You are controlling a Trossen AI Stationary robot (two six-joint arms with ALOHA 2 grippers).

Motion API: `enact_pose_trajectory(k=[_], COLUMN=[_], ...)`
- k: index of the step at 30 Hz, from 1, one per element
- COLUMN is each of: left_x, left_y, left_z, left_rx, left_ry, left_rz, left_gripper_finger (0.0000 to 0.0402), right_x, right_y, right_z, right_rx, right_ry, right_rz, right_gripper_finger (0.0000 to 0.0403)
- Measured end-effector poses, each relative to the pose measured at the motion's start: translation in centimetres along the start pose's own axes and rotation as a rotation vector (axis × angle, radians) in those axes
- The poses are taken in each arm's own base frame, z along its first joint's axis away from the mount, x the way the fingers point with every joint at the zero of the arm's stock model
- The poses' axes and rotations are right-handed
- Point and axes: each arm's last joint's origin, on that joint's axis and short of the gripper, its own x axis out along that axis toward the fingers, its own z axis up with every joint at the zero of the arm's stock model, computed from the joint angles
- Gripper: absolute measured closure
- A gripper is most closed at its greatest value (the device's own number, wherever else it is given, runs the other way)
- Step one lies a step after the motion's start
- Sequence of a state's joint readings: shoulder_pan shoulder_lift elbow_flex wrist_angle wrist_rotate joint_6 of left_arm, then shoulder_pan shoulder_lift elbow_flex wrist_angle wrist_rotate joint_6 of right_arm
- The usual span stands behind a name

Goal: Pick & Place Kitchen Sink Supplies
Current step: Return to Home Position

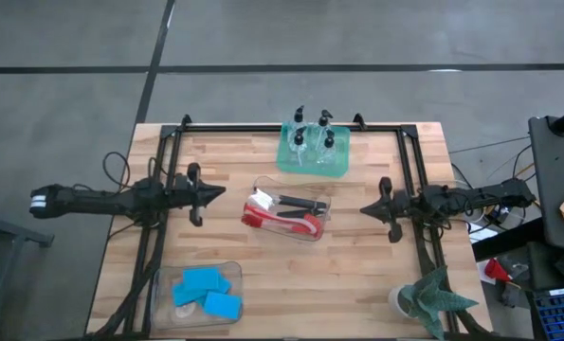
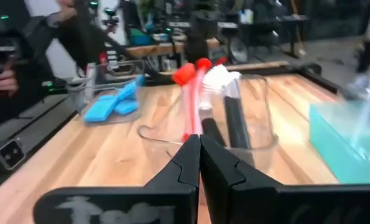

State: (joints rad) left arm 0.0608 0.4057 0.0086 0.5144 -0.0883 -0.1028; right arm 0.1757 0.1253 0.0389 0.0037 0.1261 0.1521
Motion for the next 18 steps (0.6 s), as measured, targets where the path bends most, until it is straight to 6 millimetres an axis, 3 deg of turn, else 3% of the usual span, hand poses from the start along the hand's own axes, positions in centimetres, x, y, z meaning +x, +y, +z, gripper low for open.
enact_pose_trajectory(k=[5, 18], left_x=[0.00, 0.00], left_y=[0.00, 0.01], left_z=[-0.03, -0.09], left_rx=[0.040, 0.043], left_ry=[0.003, 0.007], left_rz=[0.000, 0.002], left_gripper_finger=[0.0394, 0.0394], right_x=[0.11, 0.11], right_y=[0.19, 0.16], right_z=[-0.13, -0.02], right_rx=[-0.115, -0.289], right_ry=[-0.039, -0.062], right_rz=[0.068, 0.049], right_gripper_finger=[0.0394, 0.0394])
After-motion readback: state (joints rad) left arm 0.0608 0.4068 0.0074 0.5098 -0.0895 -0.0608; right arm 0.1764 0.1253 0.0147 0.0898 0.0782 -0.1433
